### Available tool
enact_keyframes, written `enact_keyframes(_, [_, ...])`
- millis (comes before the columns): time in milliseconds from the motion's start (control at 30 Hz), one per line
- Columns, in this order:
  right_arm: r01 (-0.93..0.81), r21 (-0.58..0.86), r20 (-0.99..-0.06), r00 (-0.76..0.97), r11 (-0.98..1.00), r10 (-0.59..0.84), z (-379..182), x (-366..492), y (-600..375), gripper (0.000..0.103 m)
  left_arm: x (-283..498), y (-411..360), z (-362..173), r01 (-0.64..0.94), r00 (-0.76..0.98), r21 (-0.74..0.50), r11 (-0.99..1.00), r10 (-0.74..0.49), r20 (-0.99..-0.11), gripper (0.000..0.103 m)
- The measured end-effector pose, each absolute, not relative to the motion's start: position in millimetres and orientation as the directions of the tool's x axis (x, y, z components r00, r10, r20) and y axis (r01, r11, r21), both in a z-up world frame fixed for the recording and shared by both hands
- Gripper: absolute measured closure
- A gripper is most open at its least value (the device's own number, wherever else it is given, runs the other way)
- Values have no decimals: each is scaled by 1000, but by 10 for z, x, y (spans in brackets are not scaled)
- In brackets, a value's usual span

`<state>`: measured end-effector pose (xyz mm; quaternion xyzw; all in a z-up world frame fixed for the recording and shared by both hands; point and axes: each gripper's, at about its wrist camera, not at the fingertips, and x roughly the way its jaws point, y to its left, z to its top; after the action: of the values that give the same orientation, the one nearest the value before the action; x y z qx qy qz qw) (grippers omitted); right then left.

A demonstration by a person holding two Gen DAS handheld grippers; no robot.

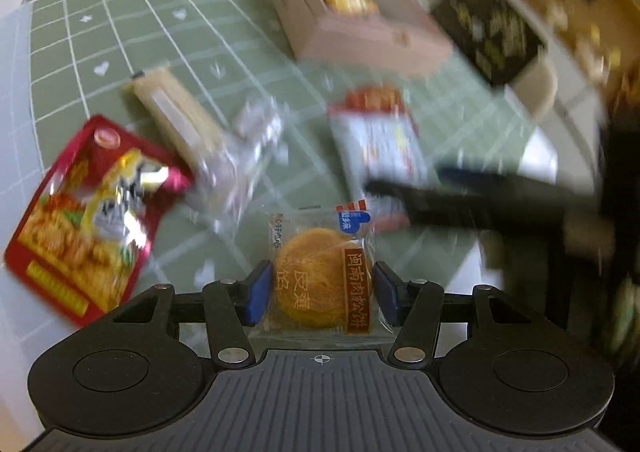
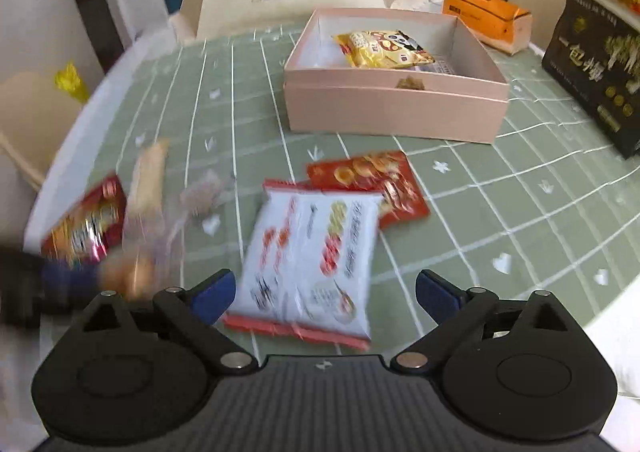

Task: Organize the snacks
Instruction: 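Lift pastry and white packet and carry them toward the pink box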

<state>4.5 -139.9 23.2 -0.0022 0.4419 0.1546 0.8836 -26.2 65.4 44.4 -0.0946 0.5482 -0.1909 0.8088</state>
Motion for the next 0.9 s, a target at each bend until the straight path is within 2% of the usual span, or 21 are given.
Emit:
enact_keyframes(100, [-261, 207, -787, 528, 943, 319, 116, 261, -1284, 7, -308, 604, 448, 267, 284, -350, 898, -420, -862, 43])
enact_keyframes(200, [-219, 116, -818, 532, 969, 218, 63, 319, -1124, 28, -237, 628, 453, 321, 255, -371, 871, -457, -852, 43])
enact_keyframes(333, [-174, 94, -823, 540, 980, 175, 138, 230, -1129, 28, -82, 763, 499, 410, 234, -417, 811, -535, -812, 43])
enact_keyframes(433, [-51, 86, -821, 562, 995, 99, 258, 167, -1241, 28, 65, 978, 561, 476, 208, -451, 755, -594, -777, 43])
enact_keyframes(633, [248, 185, -844, 536, 951, 25, 391, -26, -1249, 28, 632, 1265, 861, 645, 184, -464, 607, -712, -677, 43])
enact_keyframes(833, [362, 201, -827, 560, 910, -40, 681, -371, -867, 28, 1433, 908, 1669, 758, 301, -382, 529, -803, -514, 43])
enact_keyframes(900, [373, 192, -817, 573, 908, -63, 818, -470, -767, 28, 1810, 630, 1710, 752, 313, -384, 536, -803, -508, 42])
